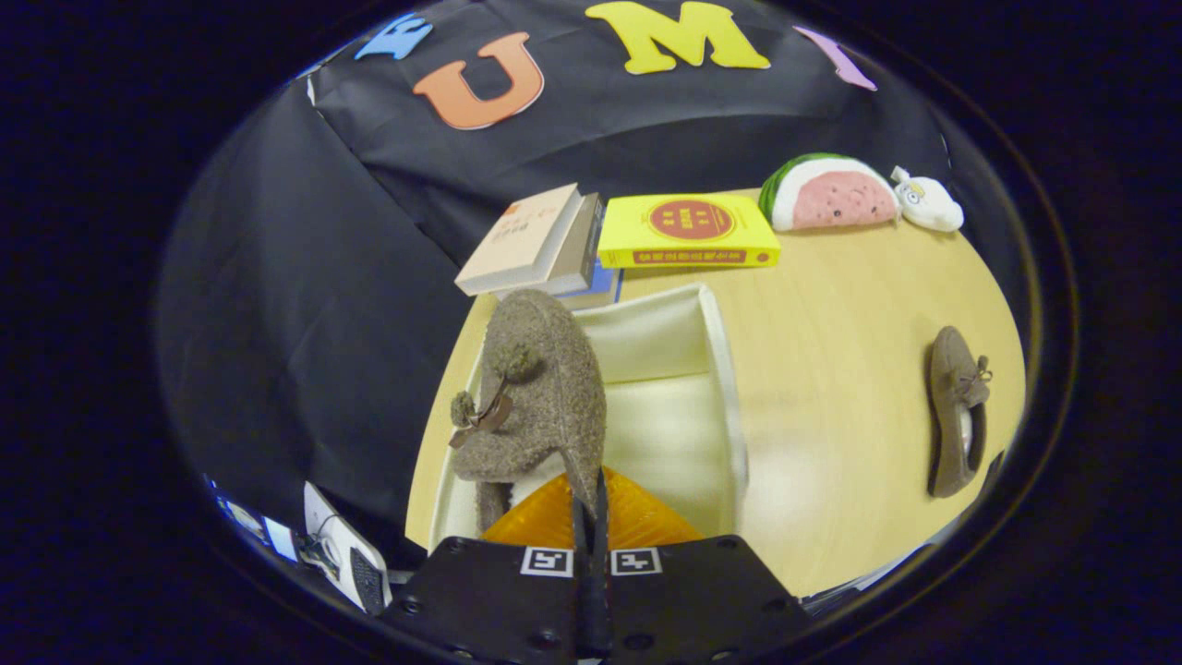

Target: Open the storage box then place both shoes into the box .Put the left shoe in first, then the right shoe, with the right side of both shoes facing outward in a uniform manner.

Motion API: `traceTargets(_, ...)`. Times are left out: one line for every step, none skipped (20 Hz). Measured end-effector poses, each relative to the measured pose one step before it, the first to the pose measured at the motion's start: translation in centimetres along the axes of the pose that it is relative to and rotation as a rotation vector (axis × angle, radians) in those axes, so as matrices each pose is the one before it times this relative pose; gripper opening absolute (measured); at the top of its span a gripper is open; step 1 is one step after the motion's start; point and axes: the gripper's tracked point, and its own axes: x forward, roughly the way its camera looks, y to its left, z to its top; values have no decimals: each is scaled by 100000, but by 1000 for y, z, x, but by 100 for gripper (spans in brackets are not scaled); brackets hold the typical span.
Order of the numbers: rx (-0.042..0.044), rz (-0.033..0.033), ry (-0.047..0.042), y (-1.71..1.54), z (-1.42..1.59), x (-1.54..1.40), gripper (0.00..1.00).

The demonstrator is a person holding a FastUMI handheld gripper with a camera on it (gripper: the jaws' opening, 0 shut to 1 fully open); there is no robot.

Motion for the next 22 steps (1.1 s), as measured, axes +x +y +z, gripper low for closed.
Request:
traceTargets(572, -1098, 1325, 38, -711, 1150, 0)
traceTargets(-83, -1471, 1605, -71, -661, 962, 0)
traceTargets(211, -2022, 1504, -119, -559, 971, 0)
traceTargets(-256, -1371, 1403, 161, -424, 903, 0)
traceTargets(-482, -1006, 1318, 190, -297, 701, 0)
traceTargets(-331, -588, 754, 307, -227, 631, 0)
traceTargets(-886, -936, 1044, 152, -230, 469, 0)
traceTargets(-666, -821, 617, 112, -238, 345, 1)
traceTargets(-738, 280, -204, 303, 118, 159, 1)
traceTargets(-899, 505, -399, 320, -93, 278, 10)
traceTargets(-965, -1889, -613, -431, 40, -232, 13)
traceTargets(188, 1534, -772, 299, 174, -163, 22)
traceTargets(-863, 891, -418, -22, 8, -301, 31)
traceTargets(-1127, 795, -521, -93, 43, -732, 40)
traceTargets(-1116, 1039, -1410, -168, 228, -769, 49)
traceTargets(-1281, 690, -1766, -327, 222, -974, 59)
traceTargets(-1664, 685, -2038, -363, 319, -1178, 64)
traceTargets(-1836, 2083, -1951, -42, 190, -1215, 70)
traceTargets(-2157, 1498, -1795, -105, 280, -1413, 75)
traceTargets(-2511, -1231, -2459, -798, 416, -1566, 81)
traceTargets(-1520, -454, -2626, -610, 448, -1603, 87)
traceTargets(-984, -1301, -2254, -874, 290, -1525, 95)
